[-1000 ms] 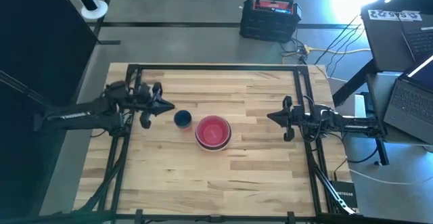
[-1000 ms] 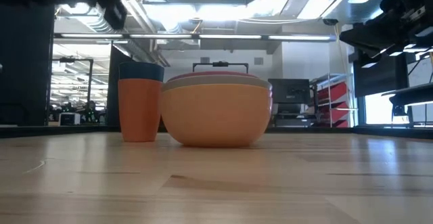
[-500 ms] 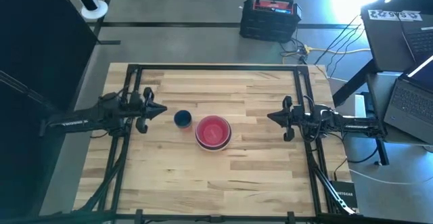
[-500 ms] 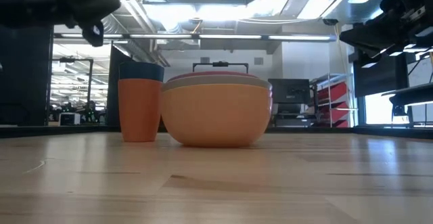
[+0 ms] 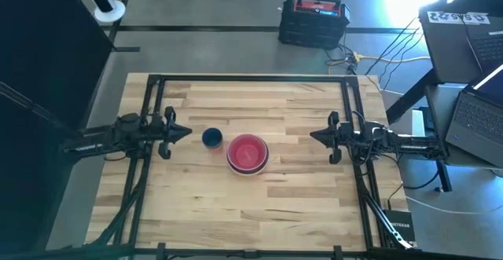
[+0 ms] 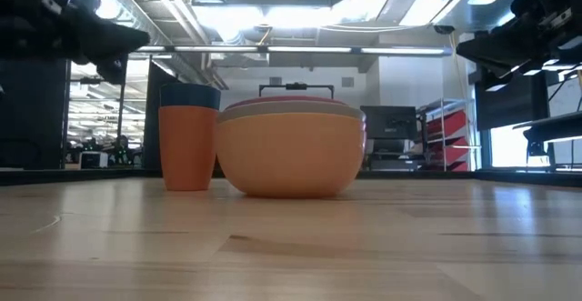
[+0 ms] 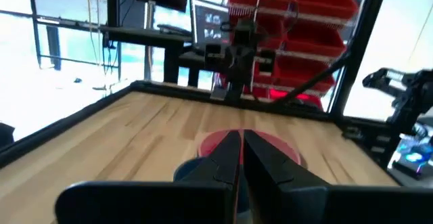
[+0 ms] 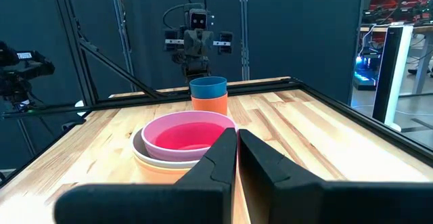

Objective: Nest bowls inside each other
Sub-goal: Return to Home Position

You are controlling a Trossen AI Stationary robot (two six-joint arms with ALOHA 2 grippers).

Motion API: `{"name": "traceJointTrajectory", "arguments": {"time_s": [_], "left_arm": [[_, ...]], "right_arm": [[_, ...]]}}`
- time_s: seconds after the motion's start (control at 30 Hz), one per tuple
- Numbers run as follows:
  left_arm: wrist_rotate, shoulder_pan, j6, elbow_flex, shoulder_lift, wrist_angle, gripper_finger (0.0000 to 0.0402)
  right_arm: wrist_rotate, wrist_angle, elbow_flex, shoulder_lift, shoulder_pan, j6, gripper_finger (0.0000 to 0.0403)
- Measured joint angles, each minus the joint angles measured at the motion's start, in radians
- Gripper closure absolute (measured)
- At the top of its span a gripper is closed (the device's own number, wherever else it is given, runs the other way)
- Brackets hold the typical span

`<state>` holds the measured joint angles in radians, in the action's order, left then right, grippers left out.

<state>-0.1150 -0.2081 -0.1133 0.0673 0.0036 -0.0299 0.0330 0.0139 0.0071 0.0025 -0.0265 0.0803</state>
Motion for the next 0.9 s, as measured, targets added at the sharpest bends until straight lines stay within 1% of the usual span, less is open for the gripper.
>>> {"name": "traceJointTrajectory", "arguments": {"time_s": [0.1, 0.2, 0.27, 0.9], "left_arm": [[0.0, 0.0, 0.017, -0.026, -0.001, -0.001, 0.0402], [0.009, 0.001, 0.026, -0.059, 0.004, 0.058, 0.0402], [0.015, 0.004, 0.044, -0.058, 0.001, 0.059, 0.0402], [0.023, 0.004, -0.01, -0.058, 0.019, 0.056, 0.0402]], "right_arm": [[0.0, 0.0, 0.0, 0.0, 0.0, 0.0, 0.0403], [0.0, 0.0, 0.0, 0.0, 0.0, 0.0, 0.0403], [0.0, 0.0, 0.0, 0.0, 0.001, 0.0, 0.0403], [-0.001, 0.0, 0.0, 0.0, 0.0, 0.0, 0.0403]]}}
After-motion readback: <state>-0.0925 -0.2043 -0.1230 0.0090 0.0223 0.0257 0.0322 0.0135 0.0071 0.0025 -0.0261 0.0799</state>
